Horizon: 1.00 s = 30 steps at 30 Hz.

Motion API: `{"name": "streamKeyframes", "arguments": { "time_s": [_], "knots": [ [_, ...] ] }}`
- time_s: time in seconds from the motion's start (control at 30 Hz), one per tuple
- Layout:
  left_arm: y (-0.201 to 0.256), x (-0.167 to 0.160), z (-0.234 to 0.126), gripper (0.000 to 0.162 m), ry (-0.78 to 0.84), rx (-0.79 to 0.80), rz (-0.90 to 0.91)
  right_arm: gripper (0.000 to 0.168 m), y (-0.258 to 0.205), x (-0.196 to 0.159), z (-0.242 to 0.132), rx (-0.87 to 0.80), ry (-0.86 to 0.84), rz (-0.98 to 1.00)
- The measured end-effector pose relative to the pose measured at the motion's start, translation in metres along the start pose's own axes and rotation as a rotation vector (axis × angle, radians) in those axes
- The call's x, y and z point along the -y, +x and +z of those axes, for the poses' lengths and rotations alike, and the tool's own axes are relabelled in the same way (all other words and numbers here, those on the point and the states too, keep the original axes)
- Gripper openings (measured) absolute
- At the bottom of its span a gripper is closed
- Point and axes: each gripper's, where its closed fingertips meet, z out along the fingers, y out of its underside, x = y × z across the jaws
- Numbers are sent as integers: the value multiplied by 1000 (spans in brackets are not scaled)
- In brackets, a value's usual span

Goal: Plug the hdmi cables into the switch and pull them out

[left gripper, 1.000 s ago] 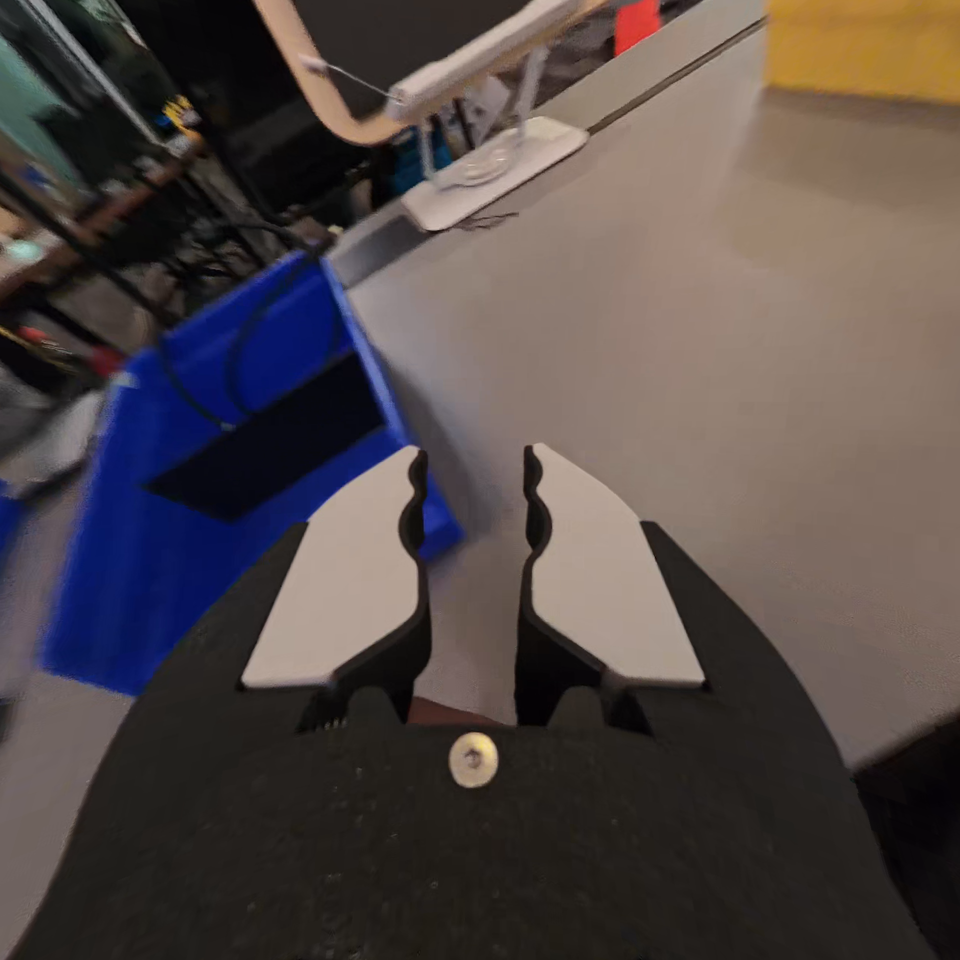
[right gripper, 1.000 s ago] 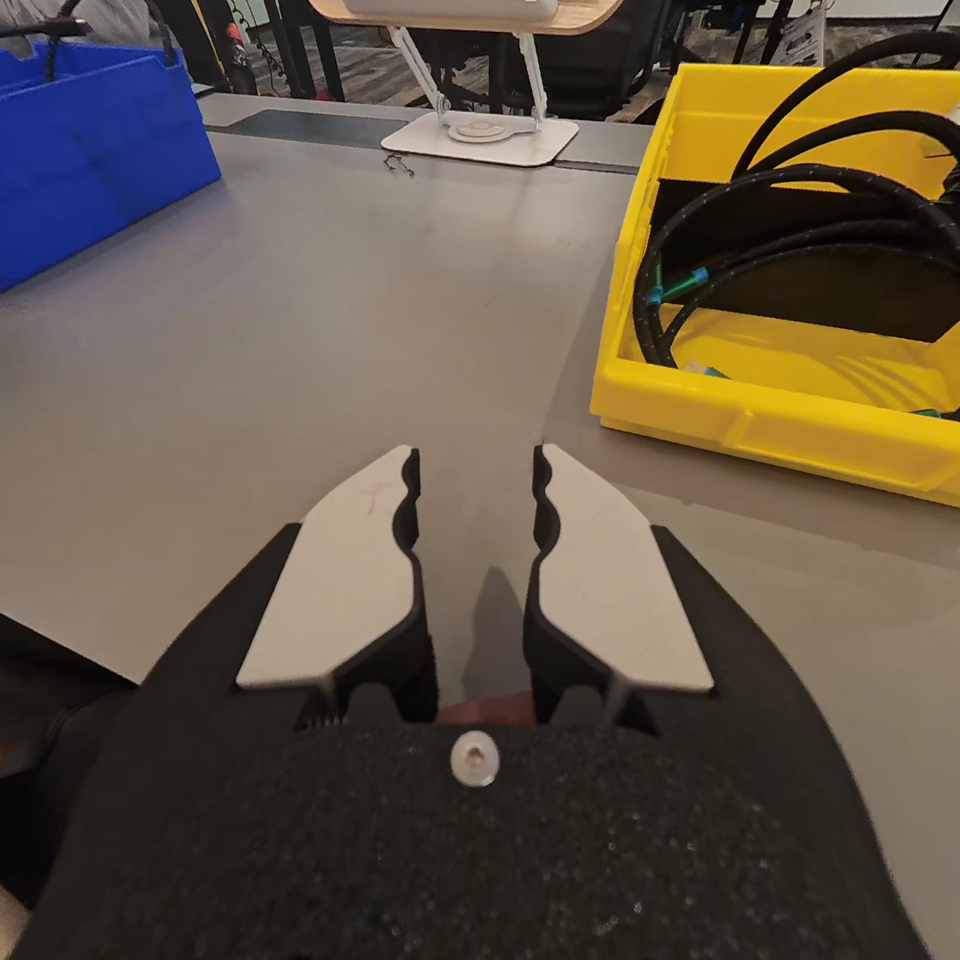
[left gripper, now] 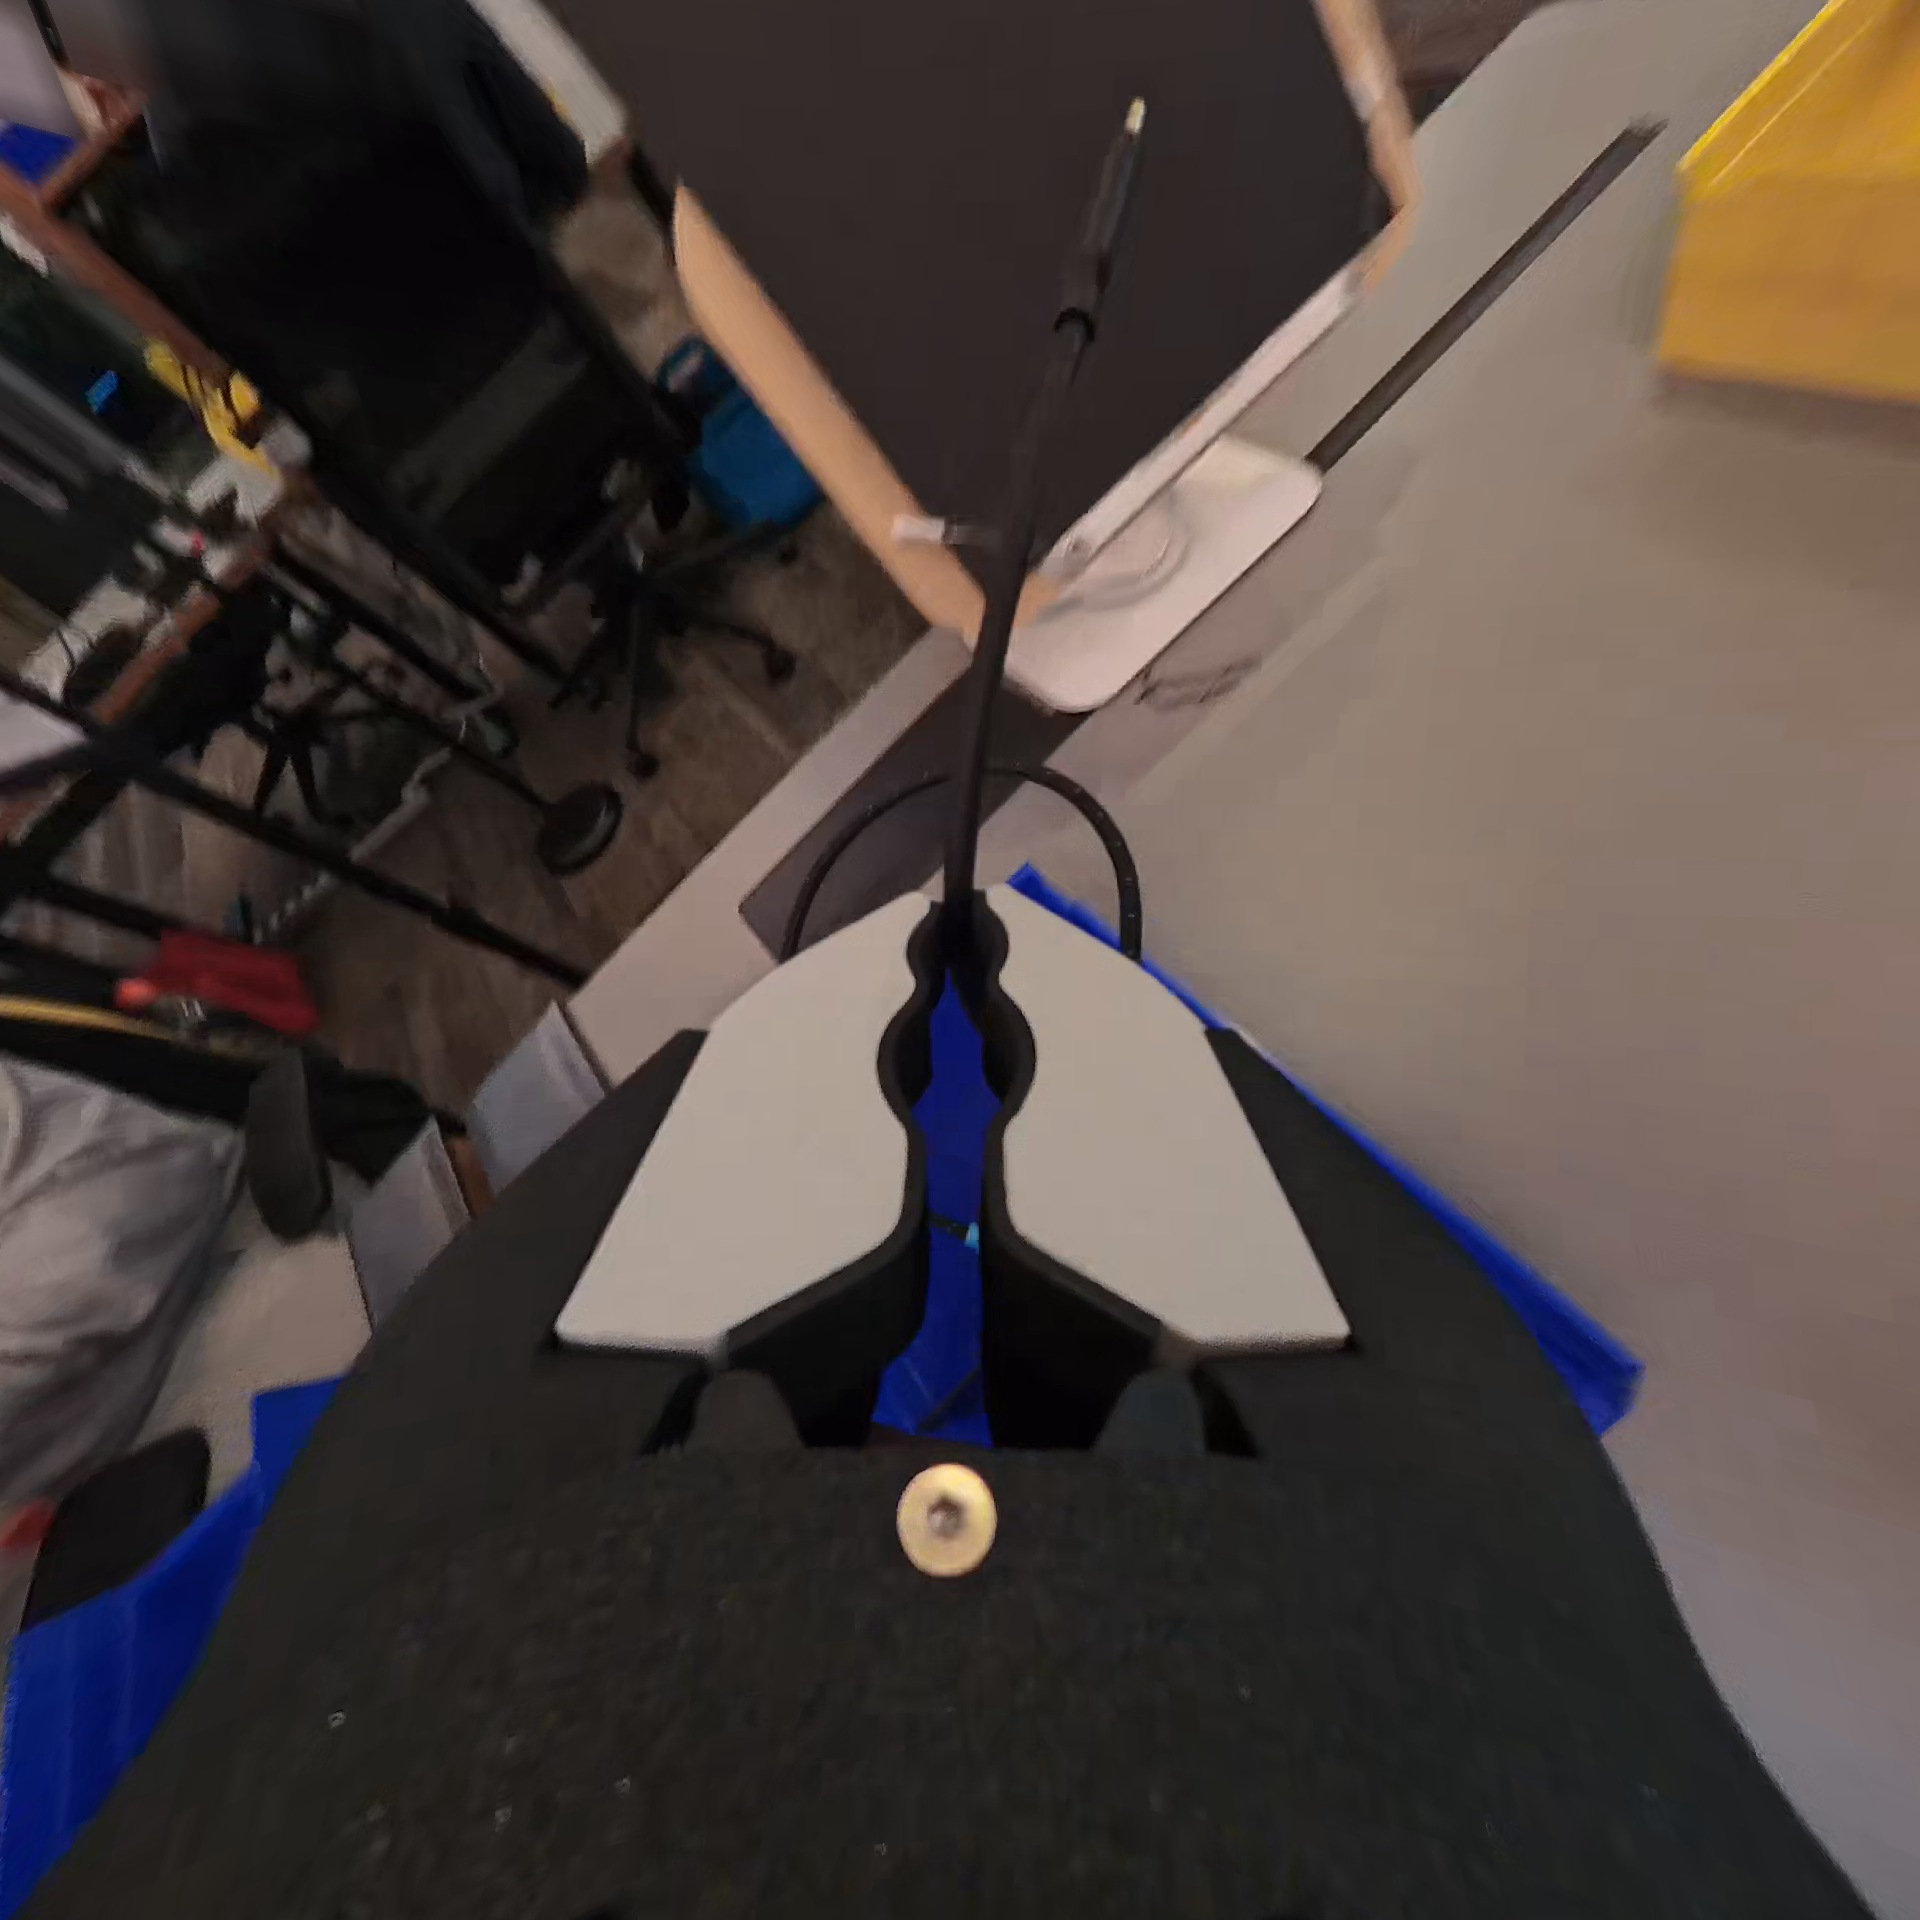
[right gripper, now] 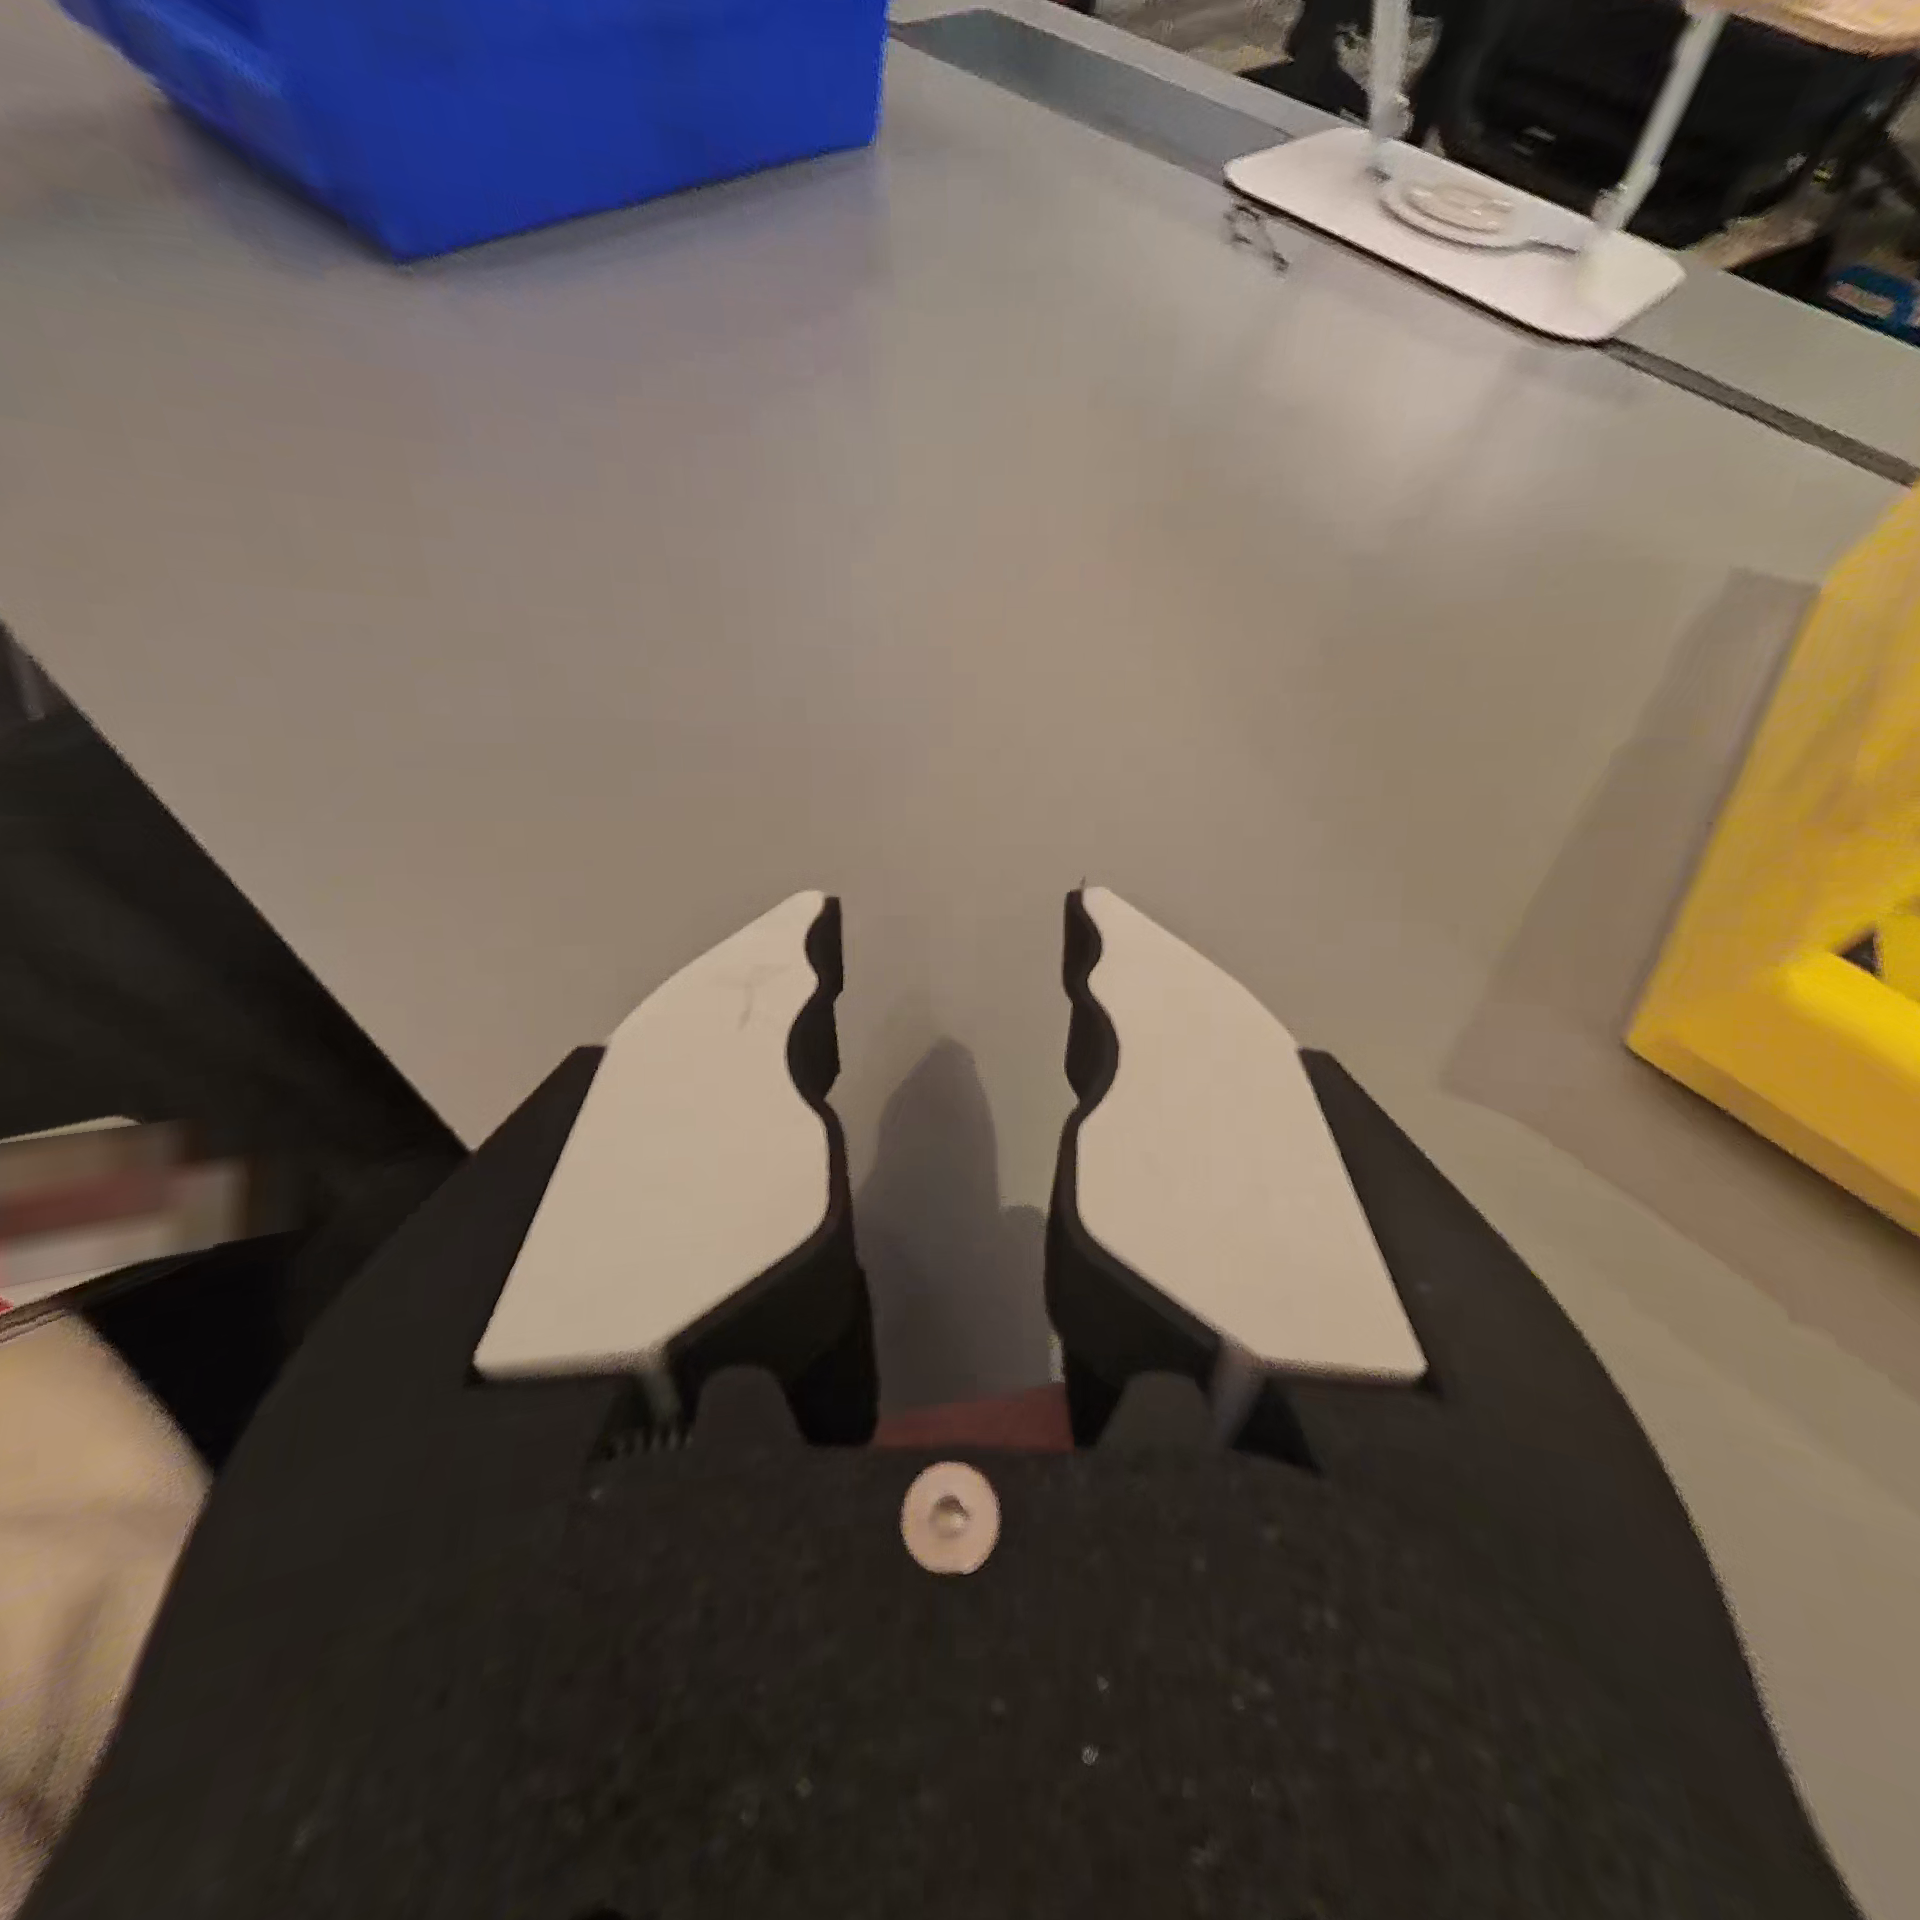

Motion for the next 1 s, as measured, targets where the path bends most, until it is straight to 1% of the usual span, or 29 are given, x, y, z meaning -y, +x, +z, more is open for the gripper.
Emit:
{"name": "streamKeyframes", "arguments": {
  "time_s": [0.07,0.17,0.23,0.3,0.37,0.47,0.53,0.57,0.67,0.73,0.8,0.87,0.93,1.0],
  "knots": [
    [16,34,-21,4,63,-19,55,40,-9,10,2,38,28,-36],
    [38,88,-57,4,181,-55,119,41,-14,25,1,51,86,-109],
    [57,122,-82,3,272,-112,144,41,-17,31,-2,65,108,-106],
    [79,145,-99,4,336,-183,149,41,-24,38,-9,97,143,-92],
    [101,157,-108,4,373,-247,154,41,-26,46,-18,105,181,-104],
    [134,163,-110,3,406,-318,146,41,-32,61,-34,125,254,-132],
    [148,161,-101,4,415,-283,152,40,-38,72,-44,166,289,-146],
    [158,159,-97,4,416,-281,150,40,-41,76,-48,192,287,-147],
    [197,149,-83,3,416,-352,149,40,-47,97,-58,227,305,-167],
    [220,142,-72,3,395,-399,165,40,-50,114,-65,228,324,-240],
    [236,137,-59,3,365,-427,155,40,-52,133,-70,203,330,-359],
    [242,134,-42,3,298,-429,78,39,-55,152,-71,161,330,-535],
    [250,131,-29,3,234,-478,6,34,-57,166,-66,84,318,-746],
    [256,130,-21,3,192,-501,-3,34,-57,179,-55,-9,312,-924]
  ]
}}
